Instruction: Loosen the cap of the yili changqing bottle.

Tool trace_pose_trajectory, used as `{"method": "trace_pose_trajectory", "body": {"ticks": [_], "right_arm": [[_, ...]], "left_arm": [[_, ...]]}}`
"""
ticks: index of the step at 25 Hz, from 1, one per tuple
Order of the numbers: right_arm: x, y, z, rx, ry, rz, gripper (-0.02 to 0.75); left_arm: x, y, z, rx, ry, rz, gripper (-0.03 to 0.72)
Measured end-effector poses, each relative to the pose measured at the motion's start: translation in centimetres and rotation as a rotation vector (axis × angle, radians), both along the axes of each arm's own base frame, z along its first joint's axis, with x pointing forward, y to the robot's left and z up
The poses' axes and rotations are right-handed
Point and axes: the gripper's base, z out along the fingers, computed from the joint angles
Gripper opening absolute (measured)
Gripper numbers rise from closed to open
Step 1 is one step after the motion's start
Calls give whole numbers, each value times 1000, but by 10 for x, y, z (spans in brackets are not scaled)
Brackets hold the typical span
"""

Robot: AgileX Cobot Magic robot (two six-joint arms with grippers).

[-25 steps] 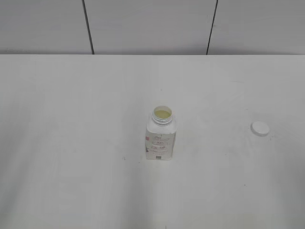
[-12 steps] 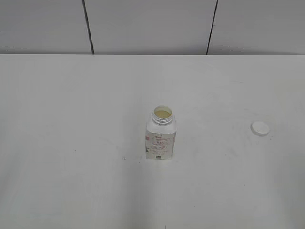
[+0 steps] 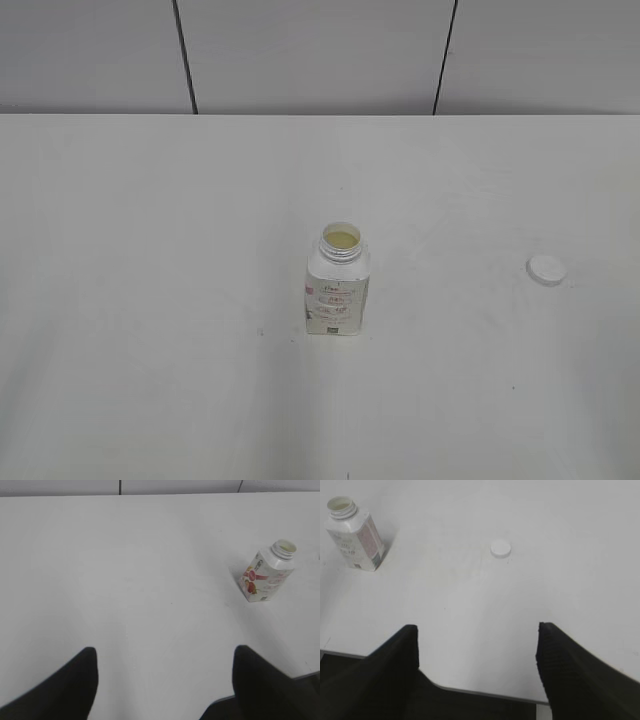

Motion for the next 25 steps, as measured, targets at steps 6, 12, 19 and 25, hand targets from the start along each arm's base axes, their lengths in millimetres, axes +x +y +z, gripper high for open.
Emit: {"method": "trace_pose_trajectory", "body": {"ticks": [6, 12, 19, 25], "right_arm": [[6, -1, -3, 3, -31, -15, 577], [6, -1, -3, 4, -33, -16, 577], [6, -1, -3, 4, -32, -16, 577], [6, -1, -3, 3, -35, -18, 577]], "left_arm": [[0, -1, 0, 0, -5, -7, 510], [0, -1, 0, 2, -5, 16, 510], [-1, -6, 0, -29, 0, 218, 510], [-1, -7, 0, -34, -1, 246, 510]]}}
